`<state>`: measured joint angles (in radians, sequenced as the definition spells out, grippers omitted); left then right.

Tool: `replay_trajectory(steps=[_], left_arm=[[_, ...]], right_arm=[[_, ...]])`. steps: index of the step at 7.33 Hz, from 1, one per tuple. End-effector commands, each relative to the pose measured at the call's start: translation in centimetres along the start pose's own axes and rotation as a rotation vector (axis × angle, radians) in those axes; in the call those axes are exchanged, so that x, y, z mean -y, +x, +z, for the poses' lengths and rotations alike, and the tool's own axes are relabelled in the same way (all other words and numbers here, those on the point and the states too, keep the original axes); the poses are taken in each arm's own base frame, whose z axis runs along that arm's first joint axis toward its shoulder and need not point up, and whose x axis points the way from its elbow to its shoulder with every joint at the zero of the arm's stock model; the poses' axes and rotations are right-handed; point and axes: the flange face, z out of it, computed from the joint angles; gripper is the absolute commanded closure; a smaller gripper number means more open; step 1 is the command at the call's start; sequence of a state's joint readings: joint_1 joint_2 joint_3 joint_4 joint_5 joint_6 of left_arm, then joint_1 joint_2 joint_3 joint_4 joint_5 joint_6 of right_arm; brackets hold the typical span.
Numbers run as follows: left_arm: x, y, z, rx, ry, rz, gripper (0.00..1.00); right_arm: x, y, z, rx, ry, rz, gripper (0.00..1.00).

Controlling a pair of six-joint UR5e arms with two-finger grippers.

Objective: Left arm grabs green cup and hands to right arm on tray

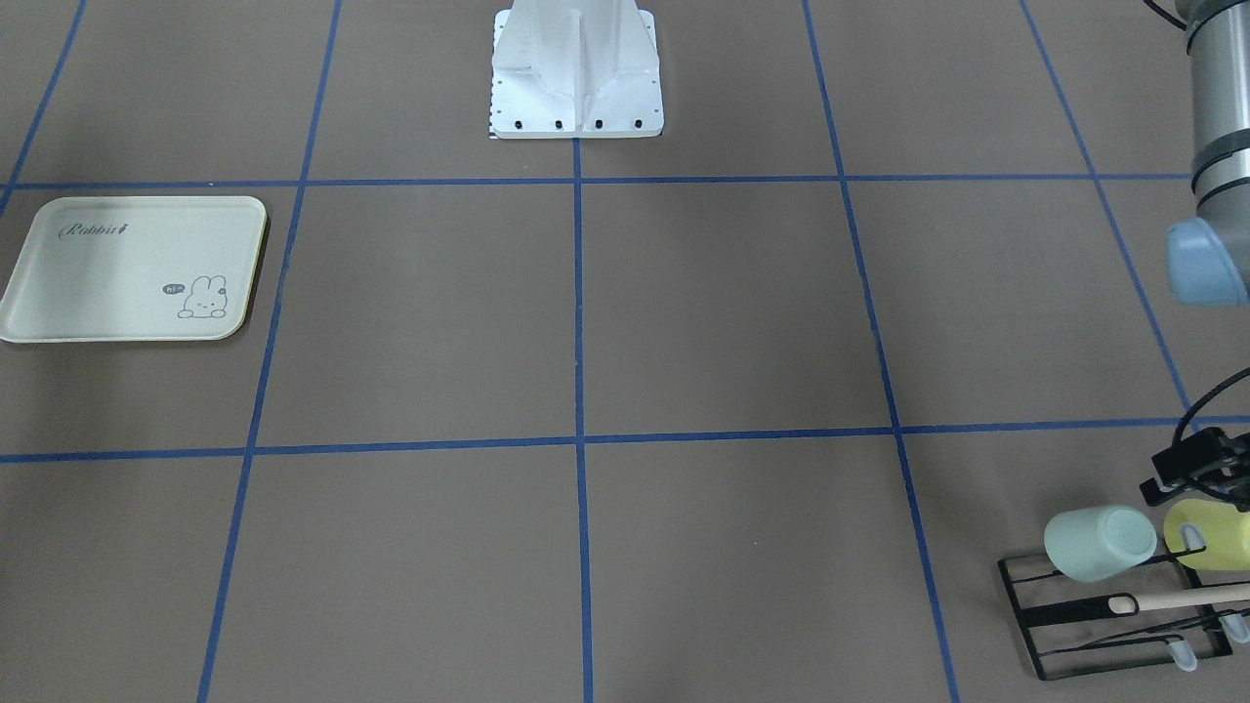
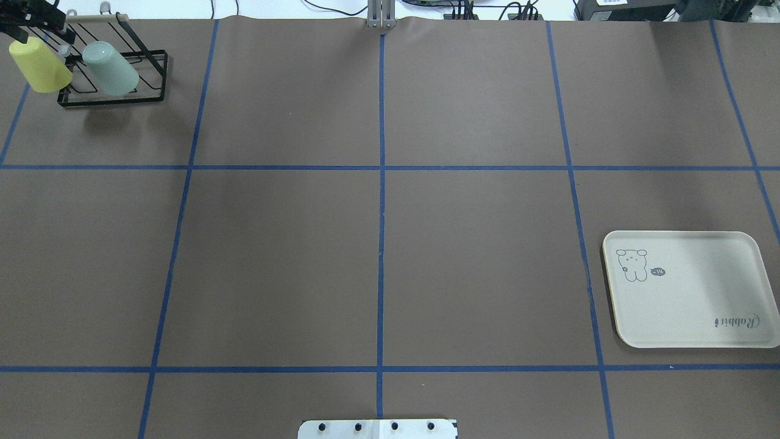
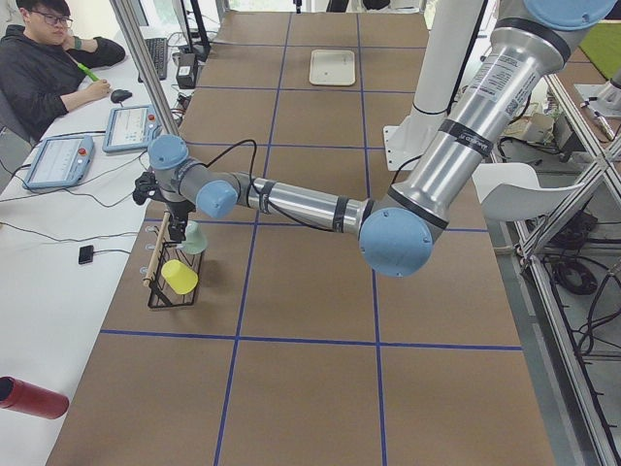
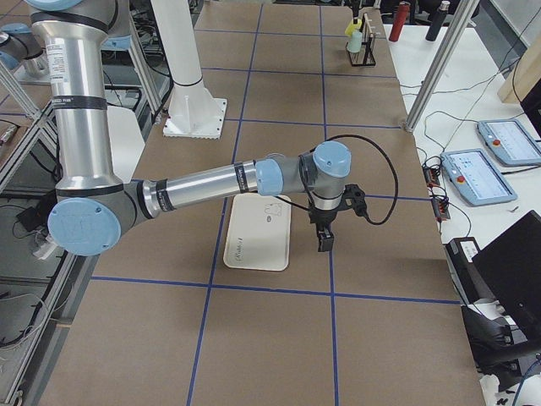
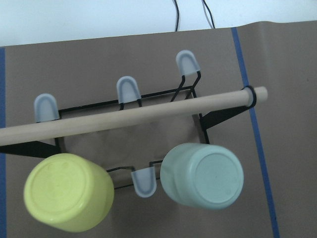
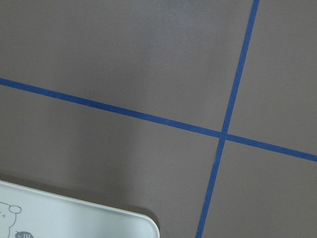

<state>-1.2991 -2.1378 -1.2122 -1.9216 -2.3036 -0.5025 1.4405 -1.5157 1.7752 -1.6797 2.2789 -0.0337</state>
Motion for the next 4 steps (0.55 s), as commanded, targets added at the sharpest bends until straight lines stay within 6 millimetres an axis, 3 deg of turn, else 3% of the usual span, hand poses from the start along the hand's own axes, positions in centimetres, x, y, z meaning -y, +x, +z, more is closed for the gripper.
replay_trajectory(steps=[1,4], left_arm=[[2.1,5.0,2.7,0.104,-0.026,0.0,0.0],[1.8,4.4,4.7,0.168,-0.032,0.014,0.0]], right_arm=[[0.0,0.0,0.0,0.001,0.0,-0.001,0.0],[-0.1,0.1,0.1,0.001,-0.003,0.002,0.0]])
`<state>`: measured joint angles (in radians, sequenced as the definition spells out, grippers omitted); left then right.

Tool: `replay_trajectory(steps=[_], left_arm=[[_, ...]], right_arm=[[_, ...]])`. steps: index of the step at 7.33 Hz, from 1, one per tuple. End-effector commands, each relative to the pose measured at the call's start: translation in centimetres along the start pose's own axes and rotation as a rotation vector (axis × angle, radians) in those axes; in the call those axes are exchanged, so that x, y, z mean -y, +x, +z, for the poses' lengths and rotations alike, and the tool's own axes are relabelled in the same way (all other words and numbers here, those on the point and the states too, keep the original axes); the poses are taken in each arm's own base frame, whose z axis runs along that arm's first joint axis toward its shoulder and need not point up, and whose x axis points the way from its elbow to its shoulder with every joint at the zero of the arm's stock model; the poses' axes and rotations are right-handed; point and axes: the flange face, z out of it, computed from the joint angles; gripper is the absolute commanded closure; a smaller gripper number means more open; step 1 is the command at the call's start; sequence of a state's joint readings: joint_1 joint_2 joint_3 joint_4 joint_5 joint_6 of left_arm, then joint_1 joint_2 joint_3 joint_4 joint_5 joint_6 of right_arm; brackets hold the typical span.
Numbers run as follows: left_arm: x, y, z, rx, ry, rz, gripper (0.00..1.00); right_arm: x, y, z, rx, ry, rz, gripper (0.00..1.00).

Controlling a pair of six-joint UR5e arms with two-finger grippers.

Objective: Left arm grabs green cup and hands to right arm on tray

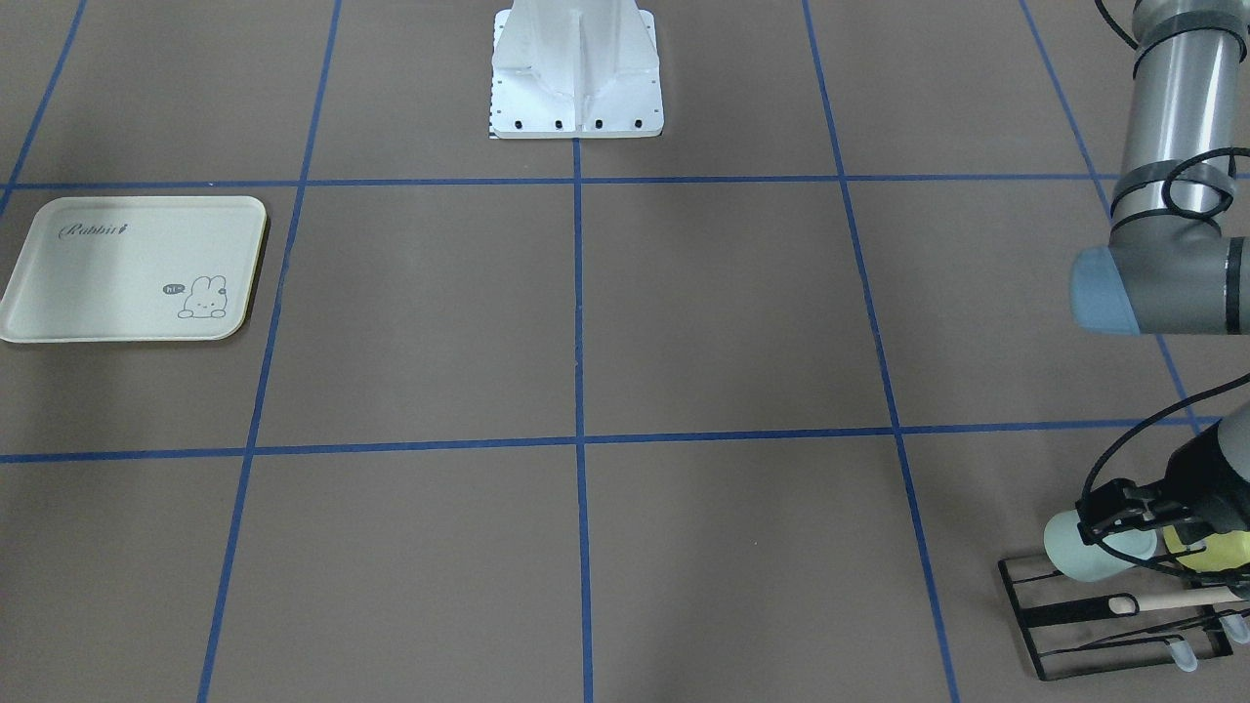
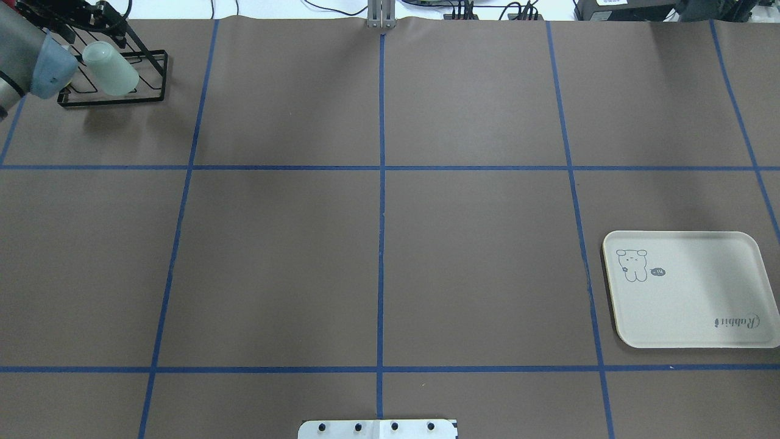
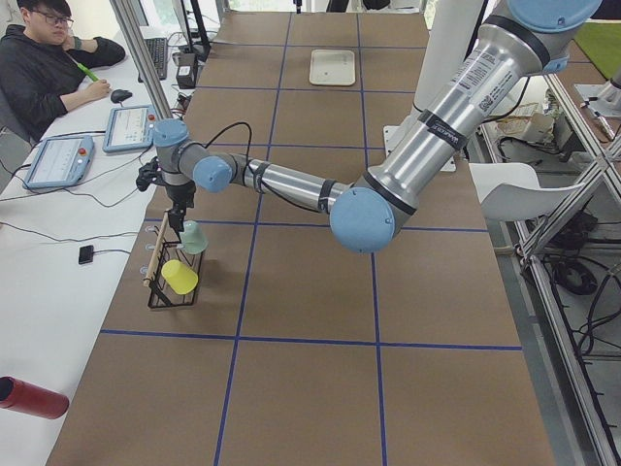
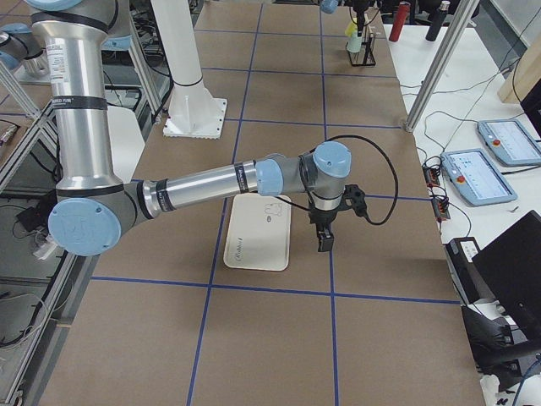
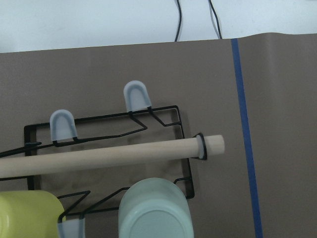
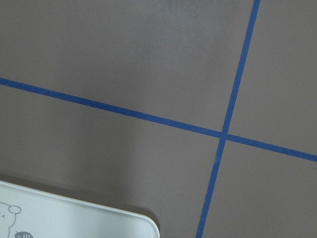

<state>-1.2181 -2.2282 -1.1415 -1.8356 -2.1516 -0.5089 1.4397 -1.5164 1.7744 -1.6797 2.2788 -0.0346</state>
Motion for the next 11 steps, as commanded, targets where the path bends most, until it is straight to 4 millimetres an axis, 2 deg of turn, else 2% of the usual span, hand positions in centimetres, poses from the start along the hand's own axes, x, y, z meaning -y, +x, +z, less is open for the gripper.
replay_trajectory(steps=[1,5,9,11], left_arm=[[-0.2,-0.4,1.6,0.037,-0.013,0.001,0.0],[-1.0,0.6,3.3,0.039,-0.035,0.018,0.0],[-1.1,0.3,3.4,0.044,-0.039,0.014,0.01],[-1.0,-0.3,4.1,0.051,-0.051,0.009,0.01]], right_arm=[[0.0,0.1,0.0,0.001,-0.001,0.003,0.0],[0.0,0.2,0.3,-0.001,-0.007,0.004,0.0],[0.0,0.2,0.3,0.001,-0.006,0.004,0.0],[-0.1,0.3,0.4,0.001,-0.008,0.005,0.0]])
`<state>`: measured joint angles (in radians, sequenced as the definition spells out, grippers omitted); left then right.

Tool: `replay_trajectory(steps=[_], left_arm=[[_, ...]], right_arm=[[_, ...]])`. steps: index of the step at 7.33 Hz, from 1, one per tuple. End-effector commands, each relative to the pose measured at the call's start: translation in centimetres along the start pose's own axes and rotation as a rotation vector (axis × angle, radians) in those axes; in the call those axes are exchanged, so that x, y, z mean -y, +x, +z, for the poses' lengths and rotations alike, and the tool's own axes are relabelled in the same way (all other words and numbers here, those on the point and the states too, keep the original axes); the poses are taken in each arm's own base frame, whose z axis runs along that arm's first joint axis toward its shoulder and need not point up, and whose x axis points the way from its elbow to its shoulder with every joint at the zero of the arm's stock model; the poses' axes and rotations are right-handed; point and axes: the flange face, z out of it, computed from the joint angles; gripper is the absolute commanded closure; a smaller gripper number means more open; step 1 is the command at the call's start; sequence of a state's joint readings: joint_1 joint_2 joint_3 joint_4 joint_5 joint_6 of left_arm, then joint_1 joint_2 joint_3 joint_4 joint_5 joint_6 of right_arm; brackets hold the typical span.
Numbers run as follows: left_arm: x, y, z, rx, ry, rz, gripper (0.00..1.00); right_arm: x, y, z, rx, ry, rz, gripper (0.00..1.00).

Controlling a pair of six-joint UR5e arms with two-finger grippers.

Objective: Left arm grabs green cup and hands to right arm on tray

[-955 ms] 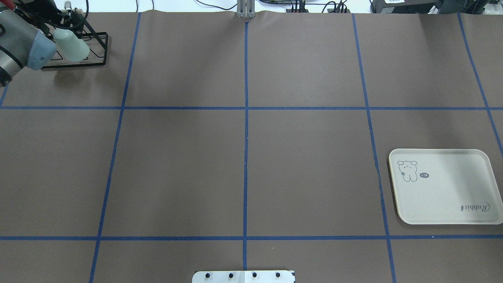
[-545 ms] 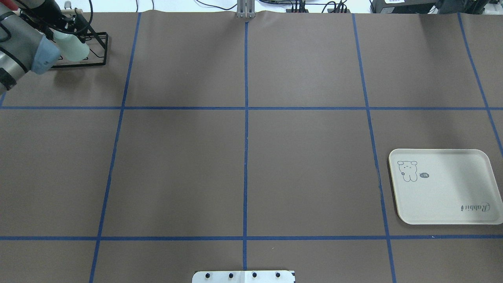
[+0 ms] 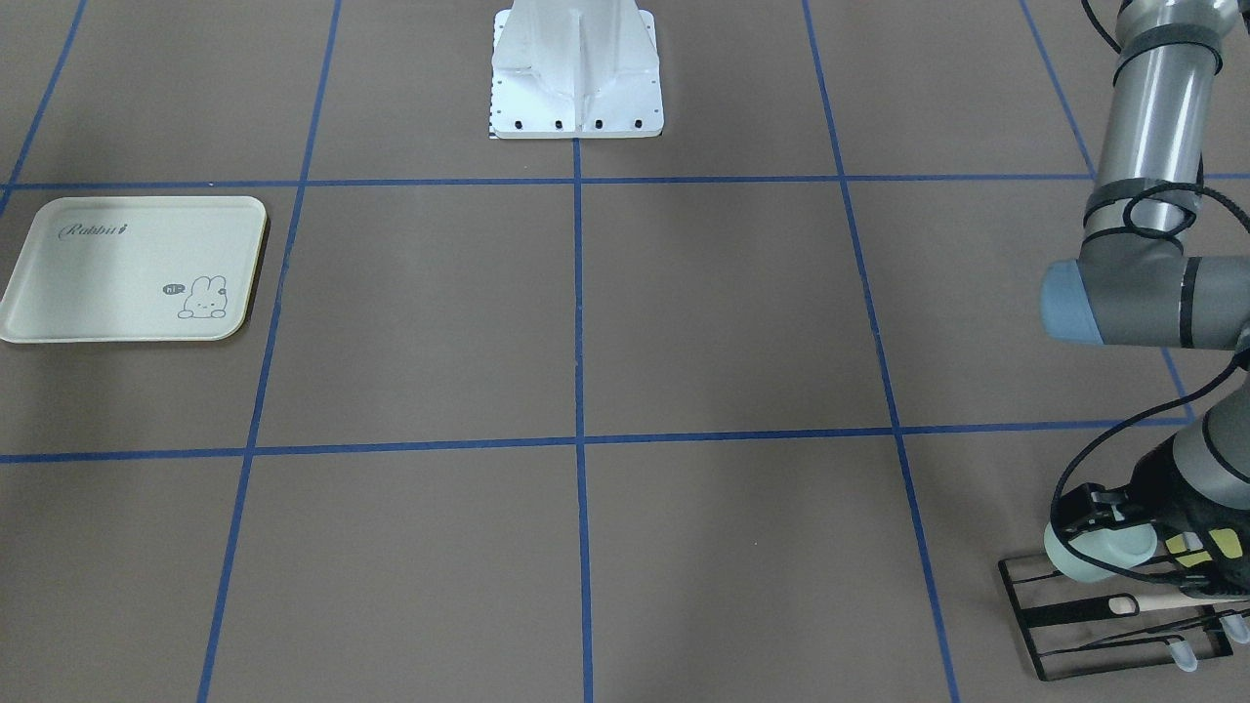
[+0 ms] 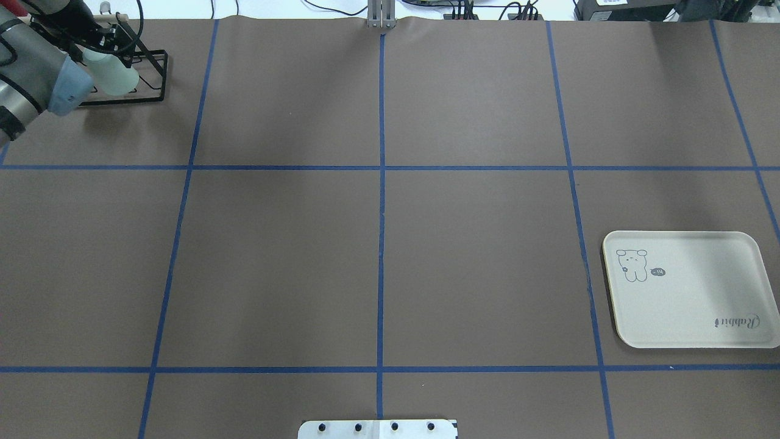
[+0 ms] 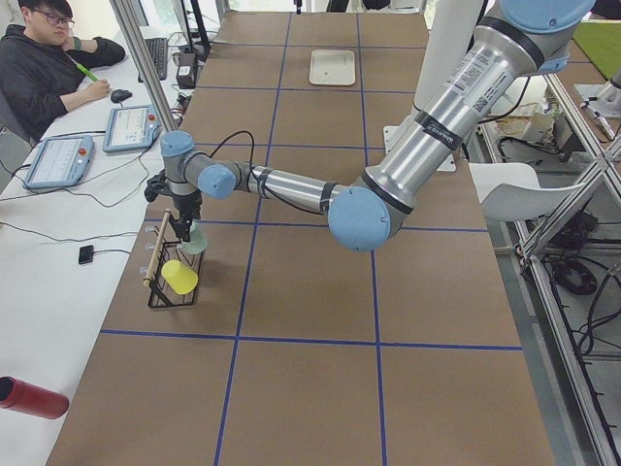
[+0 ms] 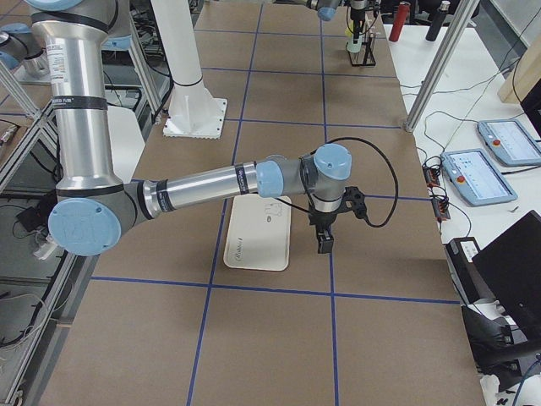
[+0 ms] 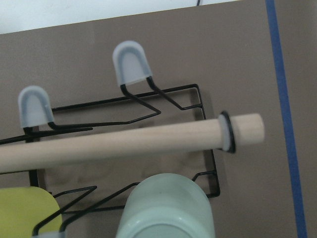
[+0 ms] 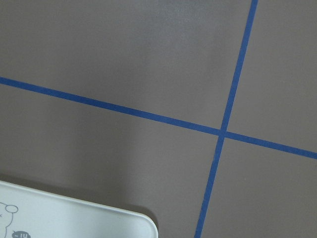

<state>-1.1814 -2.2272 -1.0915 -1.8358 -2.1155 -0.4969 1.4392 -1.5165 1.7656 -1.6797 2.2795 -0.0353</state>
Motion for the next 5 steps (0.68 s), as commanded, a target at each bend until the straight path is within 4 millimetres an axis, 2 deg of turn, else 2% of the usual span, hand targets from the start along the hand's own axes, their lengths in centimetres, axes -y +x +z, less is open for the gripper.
replay_trajectory(steps=[1,5], left_arm=[[0.1,-0.7,0.5,0.01,-0.009,0.021,0.01],[1.4,-0.1,0.3,0.022,-0.006,0.02,0.01]], right_arm=[[0.0,0.0,0.0,0.0,-0.001,0.0,0.0],[0.0,0.0,0.0,0.0,-0.001,0.0,0.0]])
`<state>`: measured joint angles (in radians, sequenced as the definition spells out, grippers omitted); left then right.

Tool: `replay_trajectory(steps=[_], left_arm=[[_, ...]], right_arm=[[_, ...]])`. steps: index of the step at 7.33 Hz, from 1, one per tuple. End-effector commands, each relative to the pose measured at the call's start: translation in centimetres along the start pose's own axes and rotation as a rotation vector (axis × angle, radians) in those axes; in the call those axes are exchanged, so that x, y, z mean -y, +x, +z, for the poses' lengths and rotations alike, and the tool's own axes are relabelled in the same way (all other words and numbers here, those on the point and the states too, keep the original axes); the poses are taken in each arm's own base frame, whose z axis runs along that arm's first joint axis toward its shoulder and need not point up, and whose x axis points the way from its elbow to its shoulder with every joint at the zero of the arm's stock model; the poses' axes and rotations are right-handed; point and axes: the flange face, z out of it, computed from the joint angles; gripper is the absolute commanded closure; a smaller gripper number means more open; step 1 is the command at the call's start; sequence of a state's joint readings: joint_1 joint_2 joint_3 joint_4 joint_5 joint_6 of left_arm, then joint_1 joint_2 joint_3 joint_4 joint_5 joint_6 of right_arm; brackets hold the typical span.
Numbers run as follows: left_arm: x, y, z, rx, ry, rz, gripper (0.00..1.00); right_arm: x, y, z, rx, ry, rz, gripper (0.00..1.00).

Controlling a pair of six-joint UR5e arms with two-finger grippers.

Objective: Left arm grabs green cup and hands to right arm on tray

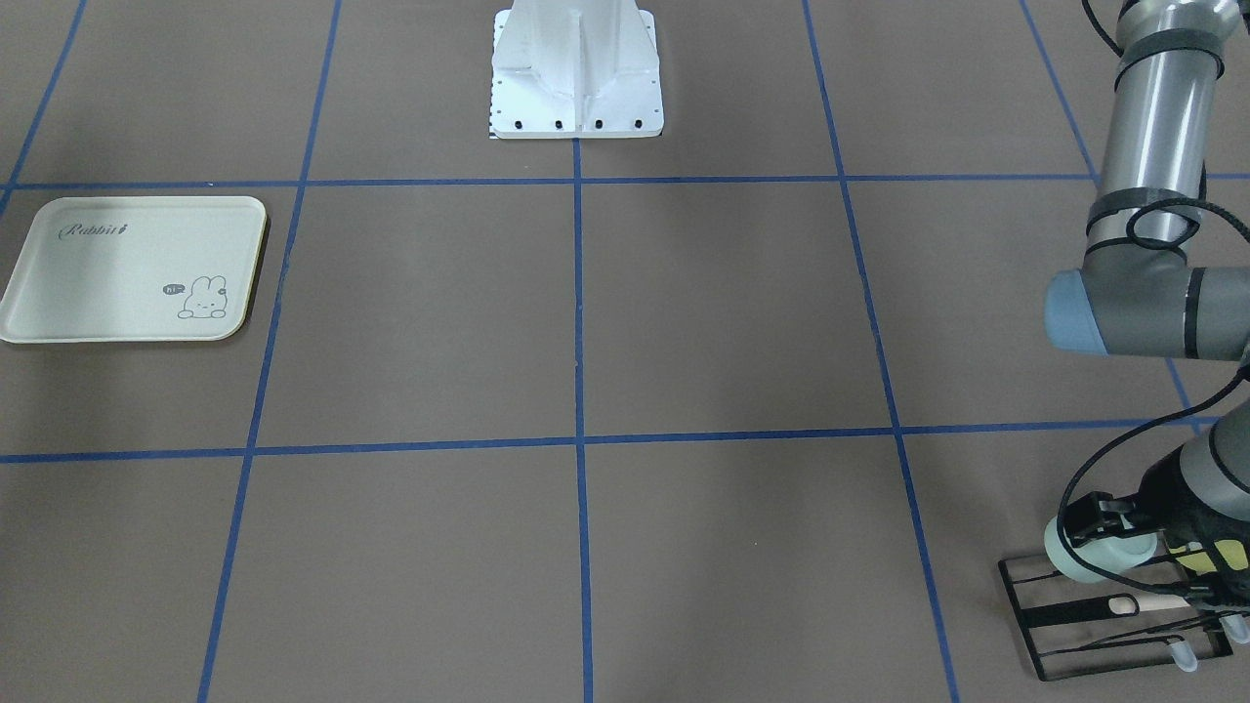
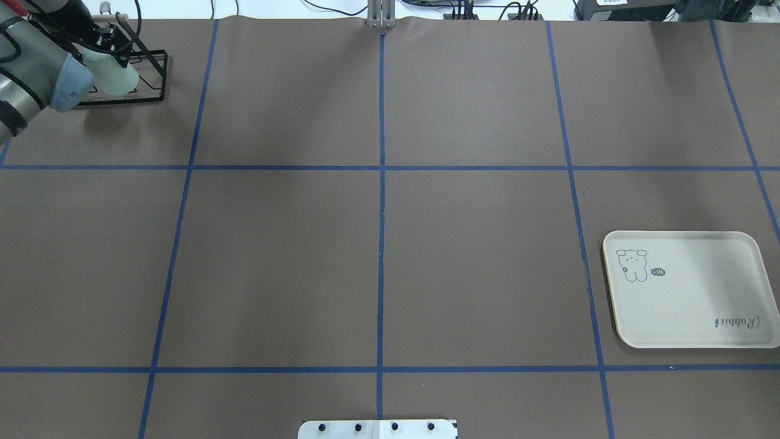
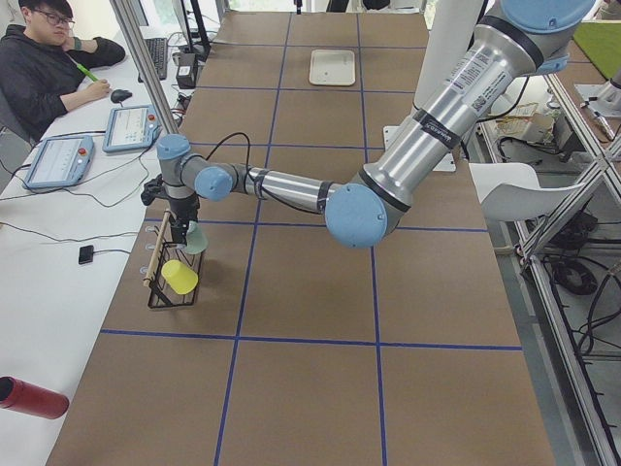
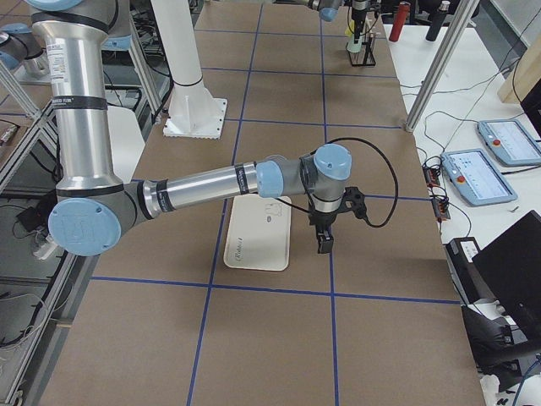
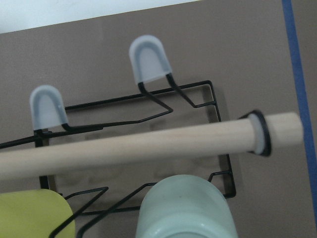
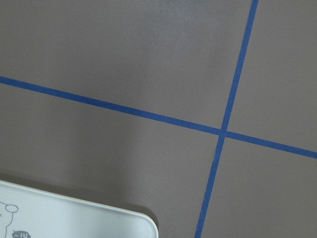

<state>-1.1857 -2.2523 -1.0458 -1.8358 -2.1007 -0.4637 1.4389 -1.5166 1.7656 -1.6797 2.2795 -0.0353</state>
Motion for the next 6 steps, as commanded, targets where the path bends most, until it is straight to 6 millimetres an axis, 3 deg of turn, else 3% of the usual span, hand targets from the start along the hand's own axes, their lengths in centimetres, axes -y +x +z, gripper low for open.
replay_trajectory(steps=[1,3,6], left_arm=[[0.46,0.3,-0.13,0.001,0.001,0.001,0.03],[0.51,0.25,-0.26,0.0,0.003,-0.001,0.08],[0.56,0.34,-0.57,-0.003,0.006,0.001,0.81]], right_arm=[[-0.03,0.01,0.02,0.0,0.0,0.0,0.0],[-0.03,0.01,0.02,0.0,0.0,0.0,0.0],[0.05,-0.08,-0.09,0.0,0.002,-0.002,0.0]])
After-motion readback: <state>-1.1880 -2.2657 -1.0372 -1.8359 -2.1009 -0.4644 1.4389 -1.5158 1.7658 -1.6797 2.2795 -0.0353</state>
